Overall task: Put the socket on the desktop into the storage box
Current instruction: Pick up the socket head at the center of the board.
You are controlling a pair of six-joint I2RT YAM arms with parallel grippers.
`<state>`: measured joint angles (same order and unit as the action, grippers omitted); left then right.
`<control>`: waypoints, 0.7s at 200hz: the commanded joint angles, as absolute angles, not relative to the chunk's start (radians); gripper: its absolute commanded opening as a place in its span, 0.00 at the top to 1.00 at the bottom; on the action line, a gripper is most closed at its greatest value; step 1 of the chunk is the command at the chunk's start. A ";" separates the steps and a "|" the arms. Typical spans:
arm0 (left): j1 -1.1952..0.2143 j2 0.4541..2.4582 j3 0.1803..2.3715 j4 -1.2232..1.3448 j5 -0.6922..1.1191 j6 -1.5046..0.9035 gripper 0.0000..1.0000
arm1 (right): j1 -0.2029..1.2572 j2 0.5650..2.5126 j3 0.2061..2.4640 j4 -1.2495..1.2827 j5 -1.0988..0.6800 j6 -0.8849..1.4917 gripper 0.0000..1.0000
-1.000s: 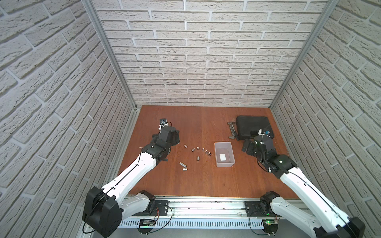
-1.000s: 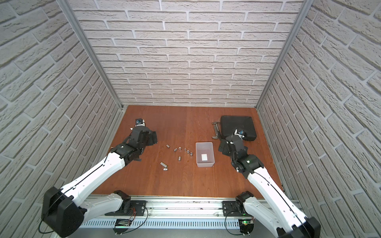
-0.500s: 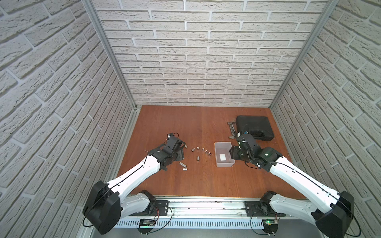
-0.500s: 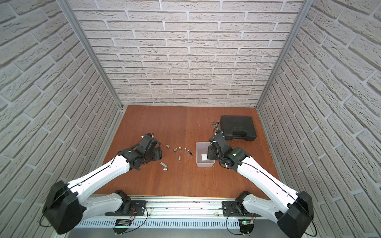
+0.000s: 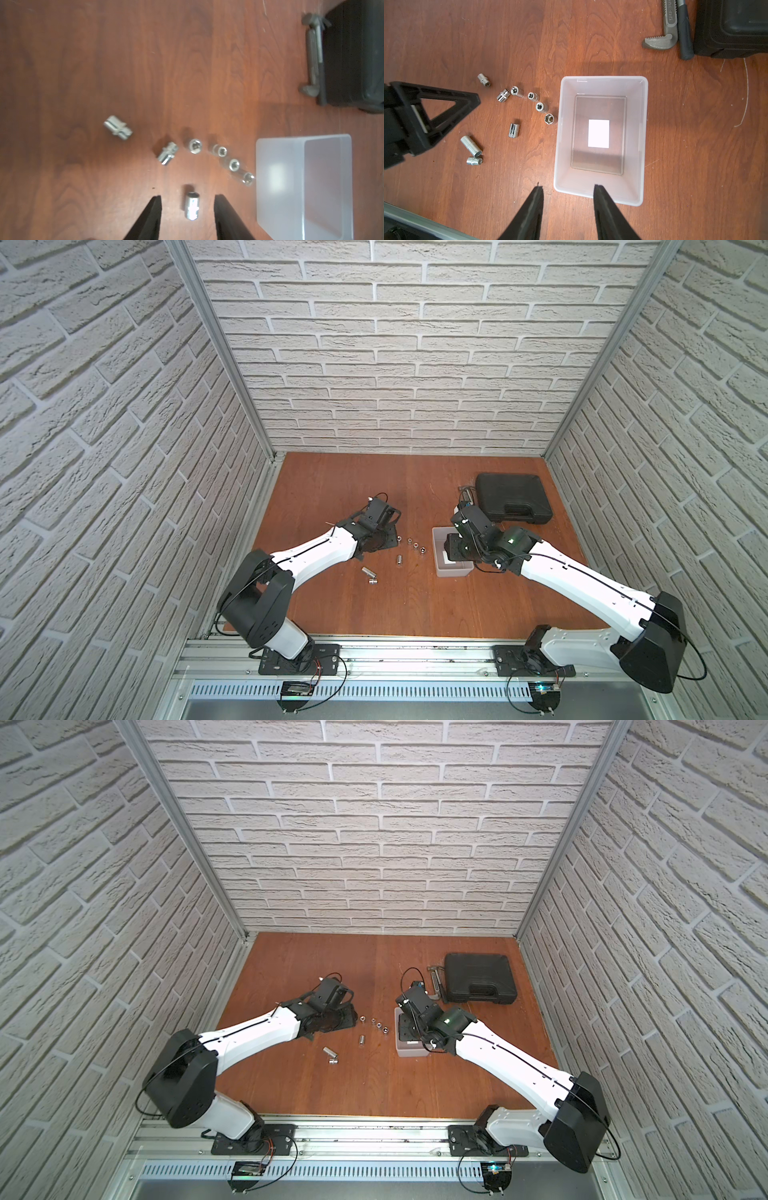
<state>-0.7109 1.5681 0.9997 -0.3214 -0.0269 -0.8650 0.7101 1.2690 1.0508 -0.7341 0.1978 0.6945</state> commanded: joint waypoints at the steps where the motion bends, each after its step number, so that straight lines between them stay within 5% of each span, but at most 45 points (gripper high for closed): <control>1: -0.777 1.631 1.035 -0.341 -0.048 -0.835 0.56 | 0.716 1.262 1.076 -0.722 0.230 0.674 0.54; 140: -0.821 1.784 1.106 -0.444 -0.104 -0.892 0.62 | 0.712 1.215 1.027 -0.656 0.301 0.664 0.54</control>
<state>-0.8150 1.7496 1.0744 -0.4118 -0.0898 -0.8906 0.7105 1.2240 1.0367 -0.6952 0.2901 0.6727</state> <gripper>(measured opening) 0.392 0.466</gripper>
